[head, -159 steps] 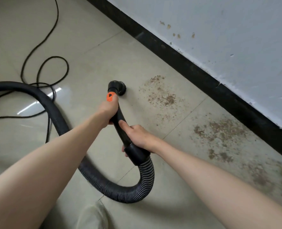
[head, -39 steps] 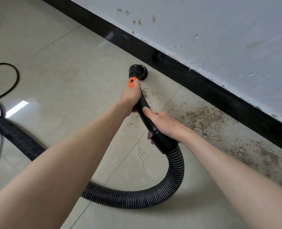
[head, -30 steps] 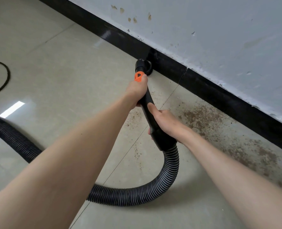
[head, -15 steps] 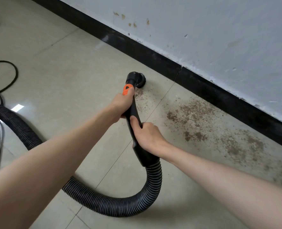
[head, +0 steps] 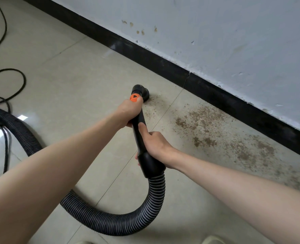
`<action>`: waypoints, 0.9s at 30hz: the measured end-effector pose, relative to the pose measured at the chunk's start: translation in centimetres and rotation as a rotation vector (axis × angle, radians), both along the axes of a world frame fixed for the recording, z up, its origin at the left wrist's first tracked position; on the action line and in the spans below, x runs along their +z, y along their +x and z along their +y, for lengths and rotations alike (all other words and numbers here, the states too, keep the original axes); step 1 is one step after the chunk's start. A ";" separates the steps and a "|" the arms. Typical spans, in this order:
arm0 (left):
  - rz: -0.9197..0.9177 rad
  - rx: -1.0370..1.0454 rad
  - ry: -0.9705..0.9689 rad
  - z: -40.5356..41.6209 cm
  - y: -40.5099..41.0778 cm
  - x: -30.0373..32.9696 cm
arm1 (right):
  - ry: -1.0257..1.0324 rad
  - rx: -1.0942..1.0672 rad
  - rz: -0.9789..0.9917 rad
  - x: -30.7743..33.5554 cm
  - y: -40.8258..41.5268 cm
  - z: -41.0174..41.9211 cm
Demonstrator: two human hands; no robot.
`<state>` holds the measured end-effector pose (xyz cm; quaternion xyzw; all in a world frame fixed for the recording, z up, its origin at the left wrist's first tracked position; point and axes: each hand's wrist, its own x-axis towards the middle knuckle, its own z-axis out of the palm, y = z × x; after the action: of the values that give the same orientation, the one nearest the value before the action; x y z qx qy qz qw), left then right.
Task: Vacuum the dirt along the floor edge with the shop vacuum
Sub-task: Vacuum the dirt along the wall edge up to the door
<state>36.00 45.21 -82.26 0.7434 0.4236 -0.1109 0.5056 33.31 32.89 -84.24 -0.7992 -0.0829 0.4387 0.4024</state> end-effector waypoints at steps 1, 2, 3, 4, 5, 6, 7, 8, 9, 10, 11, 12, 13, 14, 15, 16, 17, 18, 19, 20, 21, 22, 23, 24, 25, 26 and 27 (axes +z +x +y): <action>0.004 -0.003 0.006 -0.1 0.0 0.0 | 0.010 -0.011 0.010 0.0 -0.1 -0.1; 0.005 -0.005 0.007 -0.2 -0.1 0.1 | 0.016 -0.018 0.016 -0.1 -0.2 -0.2; 0.002 -0.007 0.004 -0.3 -0.1 0.1 | 0.020 -0.024 0.022 -0.1 -0.1 -0.3; -0.002 -0.009 -0.001 -0.3 -0.1 0.2 | 0.025 -0.029 0.034 0.0 -0.1 -0.5; -0.009 -0.011 -0.008 -0.4 -0.1 0.2 | 0.030 -0.033 0.045 0.0 -0.1 -0.7; -0.018 -0.014 -0.015 -0.5 -0.1 0.3 | 0.033 -0.033 0.047 0.1 0.0 -0.9; -0.030 -0.015 -0.021 -0.6 0.0 0.4 | 0.032 -0.034 0.035 0.0 0.0 -1.0; -0.044 -0.014 -0.025 -0.8 0.1 0.5 | 0.030 -0.038 0.016 0.0 0.0 -1.1; -0.055 -0.015 -0.026 -0.9 0.2 0.6 | 0.032 -0.043 -0.003 0.1 0.0 -1.2; -0.059 -0.020 -0.025 -1.0 0.3 0.7 | 0.034 -0.051 -0.011 0.1 0.1 -1.3; -0.055 -0.029 -0.024 -1.2 0.5 0.7 | 0.035 -0.059 0.000 0.1 0.2 -1.4; -0.045 -0.040 -0.025 -1.3 0.5 0.7 | 0.036 -0.067 0.027 0.2 0.3 -1.5; -0.033 -0.050 -0.025 -1.4 0.6 0.6 | 0.038 -0.073 0.055 0.4 0.3 -1.6; -0.024 -0.056 -0.024 -1.6 0.6 0.5 | 0.042 -0.076 0.076 0.5 0.2 -1.8; -0.020 -0.056 -0.024 -1.7 0.6 0.4 | 0.043 -0.076 0.080 0.5 0.2 -1.9; -0.024 -0.055 -0.023 -1.8 0.7 0.2 | 0.041 -0.077 0.070 0.5 0.3 -2.0; -0.031 -0.052 -0.022 -1.9 0.9 0.2 | 0.036 -0.077 0.056 0.4 0.4 -2.0; -0.037 -0.049 -0.019 -1.9 1.0 0.1 | 0.036 -0.083 0.047 0.3 0.5 -2.0; -0.040 -0.048 -0.018 -2.0 1.2 0.1 | 0.038 -0.090 0.044 0.3 0.6 -1.9; -0.038 -0.048 -0.018 -2.0 1.4 0.1 | 0.038 -0.096 0.043 0.3 0.8 -2.0; -0.034 -0.049 -0.019 -2.0 1.5 0.0 | 0.034 -0.094 0.038 0.2 0.8 -2.0; -0.028 -0.050 -0.022 -2.1 1.6 -0.1 | 0.031 -0.086 0.031 0.0 0.9 -2.1; -0.024 -0.051 -0.029 -2.2 1.6 -0.2 | 0.026 -0.074 0.022 -0.2 1.0 -2.2; -0.023 -0.051 -0.040 -2.3 1.6 -0.4 | 0.023 -0.064 0.008 -0.4 1.0 -2.3; -0.026 -0.049 -0.054 -2.4 1.7 -0.5 | 0.016 -0.057 -0.013 -0.6 1.0 -2.5; -0.032 -0.046 -0.069 -2.5 1.8 -0.7 | 0.010 -0.058 -0.034 -0.8 1.1 -2.7; -0.037 -0.044 -0.083 -2.7 1.9 -0.9 | 0.000 -0.062 -0.051 -1.0 1.2 -2.9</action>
<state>37.93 42.51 -83.13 0.7327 0.3929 -0.1257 0.5412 34.53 30.03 -85.25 -0.8122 -0.0684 0.4058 0.4136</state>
